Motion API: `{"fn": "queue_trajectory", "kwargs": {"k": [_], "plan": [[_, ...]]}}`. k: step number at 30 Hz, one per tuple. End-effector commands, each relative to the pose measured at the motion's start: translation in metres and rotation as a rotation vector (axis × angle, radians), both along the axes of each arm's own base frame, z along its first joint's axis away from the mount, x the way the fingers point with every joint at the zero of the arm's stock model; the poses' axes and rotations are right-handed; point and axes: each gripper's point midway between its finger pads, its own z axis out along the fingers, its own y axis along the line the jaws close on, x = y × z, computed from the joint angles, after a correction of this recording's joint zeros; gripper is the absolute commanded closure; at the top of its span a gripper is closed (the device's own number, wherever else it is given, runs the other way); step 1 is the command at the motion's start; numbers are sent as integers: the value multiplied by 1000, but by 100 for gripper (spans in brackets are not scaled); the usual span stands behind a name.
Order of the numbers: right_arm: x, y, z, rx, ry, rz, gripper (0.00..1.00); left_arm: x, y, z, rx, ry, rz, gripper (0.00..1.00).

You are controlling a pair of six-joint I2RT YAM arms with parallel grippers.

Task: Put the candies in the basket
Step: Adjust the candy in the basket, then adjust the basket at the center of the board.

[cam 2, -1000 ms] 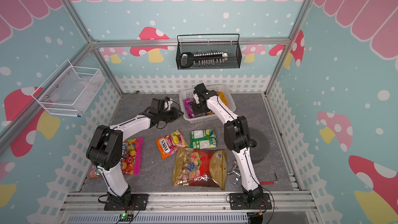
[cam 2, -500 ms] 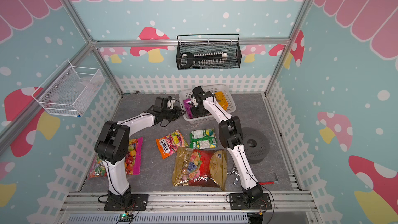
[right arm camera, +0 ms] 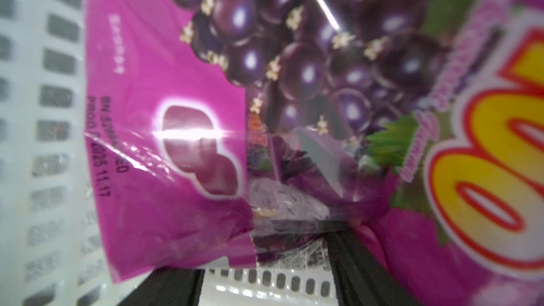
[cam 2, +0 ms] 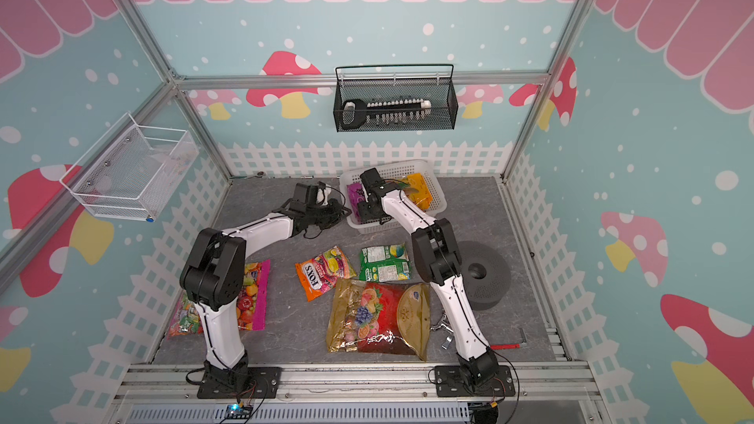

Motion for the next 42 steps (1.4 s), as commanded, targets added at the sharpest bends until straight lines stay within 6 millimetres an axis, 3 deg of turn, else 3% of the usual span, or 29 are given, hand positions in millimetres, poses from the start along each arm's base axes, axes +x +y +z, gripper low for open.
{"fn": "queue_trajectory", "kwargs": {"k": [1,10,15,20,24,28,31,35,42], "plan": [[16,22,15,134,-94,-57,32,-14,-11,-35,35,50,-54,89],[36,29,16,158,-166,-74,32,-15,-16,-37,24,56,-72,95],[29,29,44,178,-191,-45,32,-17,-13,-27,25,36,-69,95],[8,26,84,200,-217,27,29,-19,-3,-6,23,-11,-60,88],[-7,15,109,188,-248,63,29,-23,7,12,31,-52,-48,86],[-8,-6,123,139,-292,47,28,-27,14,26,45,-90,-38,86],[3,-23,122,141,-291,7,28,-29,18,35,56,-115,-28,85],[16,-35,104,180,-243,-26,29,-34,25,40,72,-134,-13,85],[19,-26,62,210,-148,0,38,-45,36,35,84,-122,-5,85]]}}
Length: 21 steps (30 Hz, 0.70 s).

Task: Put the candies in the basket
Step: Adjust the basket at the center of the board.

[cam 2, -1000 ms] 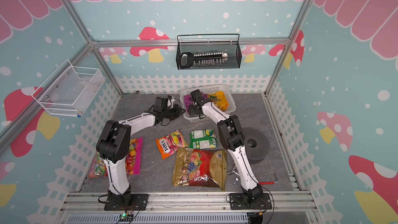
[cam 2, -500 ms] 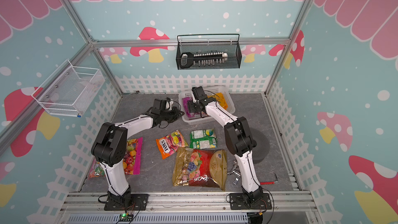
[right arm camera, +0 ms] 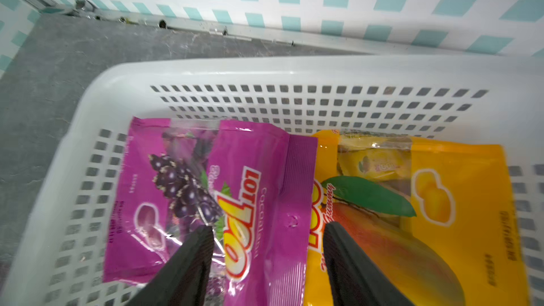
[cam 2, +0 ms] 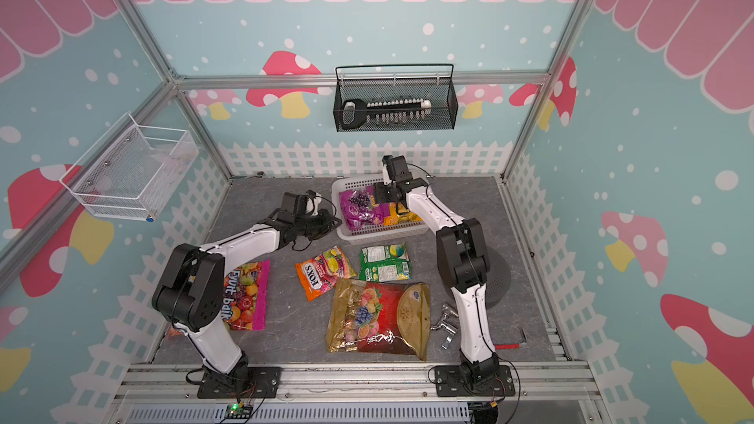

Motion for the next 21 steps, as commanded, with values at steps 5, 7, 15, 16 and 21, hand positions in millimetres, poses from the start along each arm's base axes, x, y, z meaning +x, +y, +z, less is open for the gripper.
{"fn": "queue_trajectory", "kwargs": {"k": [5,7,15,16,21], "plan": [[-12,28,-29,70,94,90,49,3,12,21,28,-108,-12,85],[-11,22,-34,45,103,68,59,3,14,18,26,-98,-7,85],[-7,0,-40,-8,109,25,83,0,35,4,59,-50,72,86],[-7,0,-42,-2,115,29,84,-1,37,3,63,-47,79,86],[-12,11,-40,55,132,141,75,-3,46,-6,94,-36,107,87]]}}
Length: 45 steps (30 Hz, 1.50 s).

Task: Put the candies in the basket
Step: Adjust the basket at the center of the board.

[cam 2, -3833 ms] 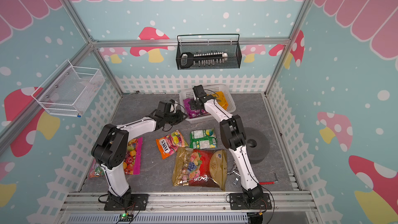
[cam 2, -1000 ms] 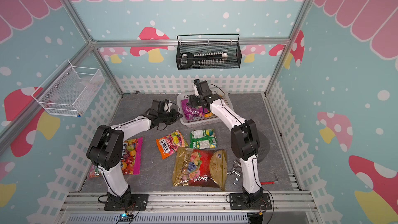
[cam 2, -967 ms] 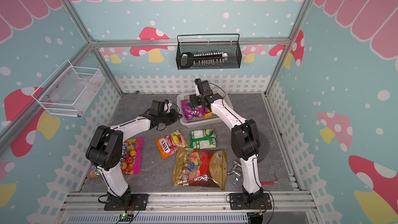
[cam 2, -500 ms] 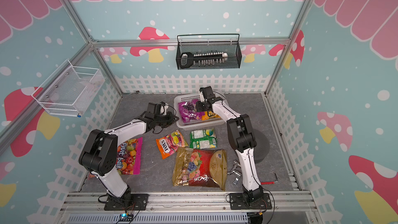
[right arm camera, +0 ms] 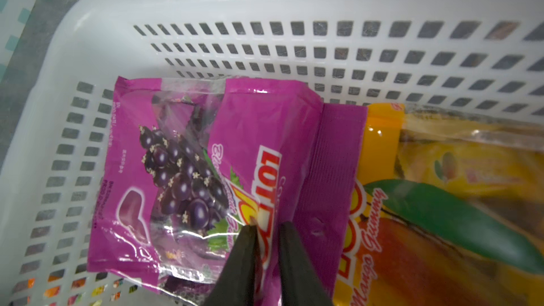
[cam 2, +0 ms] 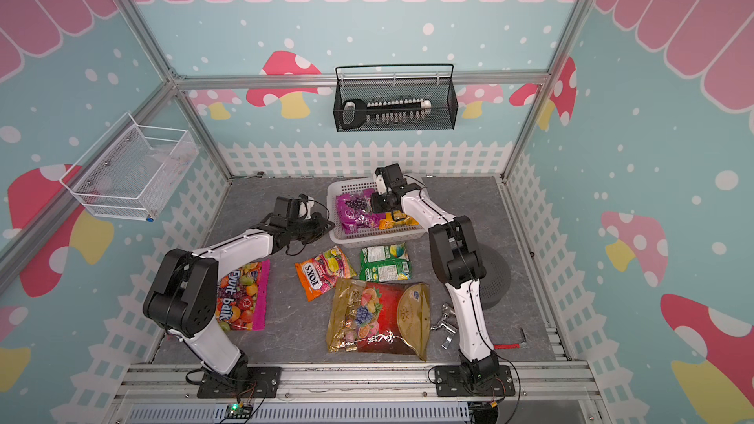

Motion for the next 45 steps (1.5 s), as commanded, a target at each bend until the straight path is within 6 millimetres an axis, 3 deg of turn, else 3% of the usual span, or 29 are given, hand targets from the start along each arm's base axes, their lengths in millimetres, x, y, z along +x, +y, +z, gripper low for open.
{"fn": "queue_trajectory", "kwargs": {"k": [1,3,9,13,17,20,24,26,30,36,39,45], "plan": [[1,-9,-7,-4,18,44,71,4,24,-1,79,-36,59,88],[-2,-7,-5,-4,10,86,61,4,25,-3,76,-28,55,88],[-27,-3,-3,37,100,125,60,4,22,6,58,-44,46,88],[-48,4,-2,105,161,150,52,3,24,5,67,-47,53,88],[-52,4,-7,114,190,135,51,4,22,0,61,-32,49,88],[-46,-1,-15,78,181,105,58,4,22,-3,58,-22,50,88],[-43,-2,-20,75,190,98,87,5,25,-5,74,-26,62,88],[-44,-3,-18,76,192,100,88,6,28,-7,88,-25,76,89],[-44,-15,-20,38,190,90,82,5,35,-14,111,-16,98,91],[-43,-41,-42,-112,181,79,75,8,55,-16,133,-14,160,100],[-44,-46,-48,-144,189,70,75,9,62,-14,137,-21,177,100],[-46,-34,-25,-59,177,90,54,8,61,-10,124,-25,170,100]]}}
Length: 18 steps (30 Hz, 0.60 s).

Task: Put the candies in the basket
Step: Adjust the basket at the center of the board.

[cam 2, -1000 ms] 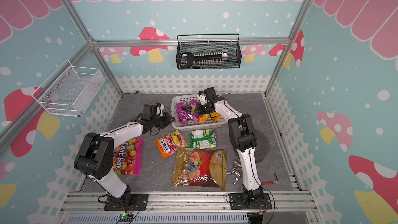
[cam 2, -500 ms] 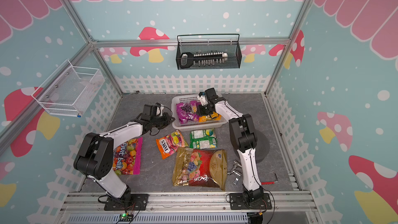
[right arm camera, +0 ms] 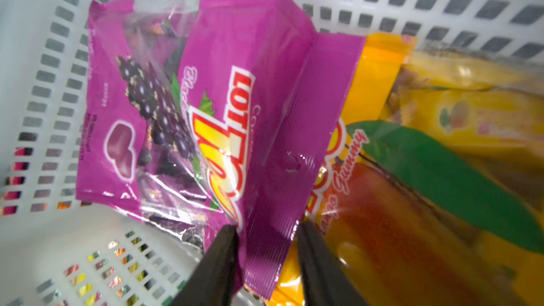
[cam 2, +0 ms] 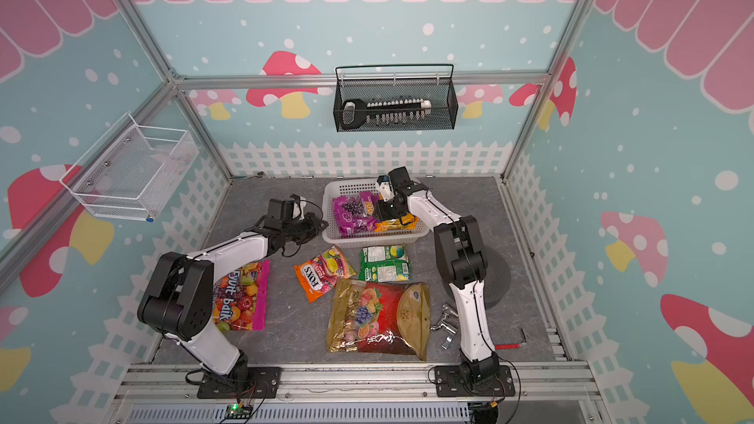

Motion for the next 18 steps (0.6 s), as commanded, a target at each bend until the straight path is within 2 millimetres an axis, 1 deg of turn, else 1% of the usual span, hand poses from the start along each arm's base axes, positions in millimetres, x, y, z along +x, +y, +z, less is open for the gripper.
{"fn": "queue_trajectory", "kwargs": {"k": [1,4,7,11,15,17,18], "plan": [[-13,-17,-2,-30,64,-28,53,3,36,-6,101,-3,94,99],[-15,-11,23,24,33,-30,46,3,31,8,83,-32,73,93],[-17,-11,51,62,-10,-51,40,2,30,26,71,-75,61,81],[-25,-10,85,106,-74,-48,39,-4,29,47,53,-120,54,76],[-38,-4,101,96,-131,8,39,-12,30,63,40,-155,51,74],[-46,2,105,61,-170,48,40,-17,30,68,37,-168,51,73],[-48,3,101,26,-181,50,40,-19,31,69,34,-171,53,73]]}}
